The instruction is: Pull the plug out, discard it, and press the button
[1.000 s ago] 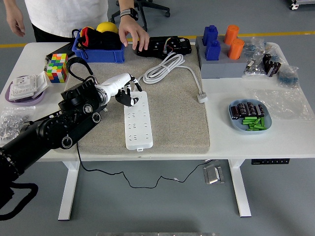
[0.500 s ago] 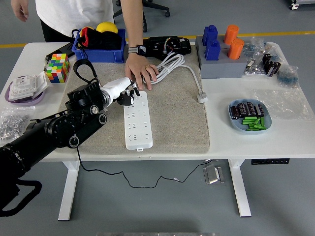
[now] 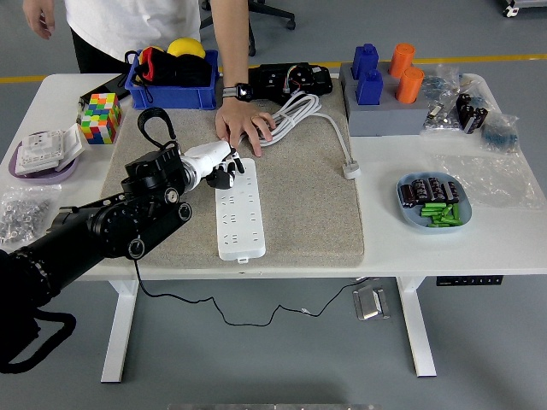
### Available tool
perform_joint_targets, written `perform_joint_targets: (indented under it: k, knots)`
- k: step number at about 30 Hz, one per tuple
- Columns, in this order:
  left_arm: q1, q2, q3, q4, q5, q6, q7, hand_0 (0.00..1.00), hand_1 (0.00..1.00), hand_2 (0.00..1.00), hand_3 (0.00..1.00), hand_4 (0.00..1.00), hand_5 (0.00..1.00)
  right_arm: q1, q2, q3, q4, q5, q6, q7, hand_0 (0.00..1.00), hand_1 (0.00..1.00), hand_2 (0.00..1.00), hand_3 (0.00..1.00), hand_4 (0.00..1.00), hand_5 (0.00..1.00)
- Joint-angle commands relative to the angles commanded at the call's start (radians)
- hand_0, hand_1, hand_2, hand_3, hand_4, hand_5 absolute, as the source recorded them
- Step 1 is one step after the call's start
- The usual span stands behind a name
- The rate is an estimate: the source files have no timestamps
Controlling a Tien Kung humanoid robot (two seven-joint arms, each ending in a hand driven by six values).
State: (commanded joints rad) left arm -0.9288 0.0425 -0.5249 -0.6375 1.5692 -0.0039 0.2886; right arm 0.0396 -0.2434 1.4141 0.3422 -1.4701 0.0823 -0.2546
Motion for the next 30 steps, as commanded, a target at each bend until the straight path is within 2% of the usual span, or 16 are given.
perform_joint_targets:
  k: [14, 15, 30]
  knots:
    - [-0.010, -0.002, 0.026, 0.048, -0.017, 0.014, 0.003, 0.002, 0.015, 0.096, 0.637, 0.029, 0.002, 0.001, 0.000, 0.000, 0.000, 0.001, 0.000, 0.000, 0.767, 0.729, 0.724, 0.713, 0.883, 0.658]
    - [-0.010, -0.003, 0.026, 0.049, -0.019, 0.014, 0.002, 0.002, 0.015, 0.097, 0.690, 0.030, 0.002, 0.001, 0.000, 0.000, 0.000, 0.001, 0.000, 0.000, 0.767, 0.729, 0.724, 0.713, 0.883, 0.658]
    - [-0.011, -0.009, 0.046, 0.053, -0.026, 0.008, 0.007, 0.002, 0.015, 0.098, 0.673, 0.024, 0.002, 0.001, 0.000, 0.001, 0.001, 0.001, 0.000, 0.000, 0.767, 0.729, 0.724, 0.713, 0.883, 0.658]
